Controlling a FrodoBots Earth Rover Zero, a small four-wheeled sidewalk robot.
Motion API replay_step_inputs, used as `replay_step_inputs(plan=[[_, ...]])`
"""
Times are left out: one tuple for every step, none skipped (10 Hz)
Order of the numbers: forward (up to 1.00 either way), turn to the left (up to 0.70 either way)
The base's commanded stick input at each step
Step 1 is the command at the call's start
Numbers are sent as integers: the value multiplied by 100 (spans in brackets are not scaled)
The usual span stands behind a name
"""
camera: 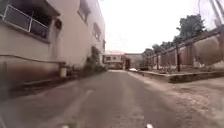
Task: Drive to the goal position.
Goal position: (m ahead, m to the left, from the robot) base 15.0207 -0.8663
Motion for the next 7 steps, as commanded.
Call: replay_step_inputs(plan=[[70, 0], [70, 0], [70, 0], [70, 0], [70, 0], [70, 0], [70, 0]])
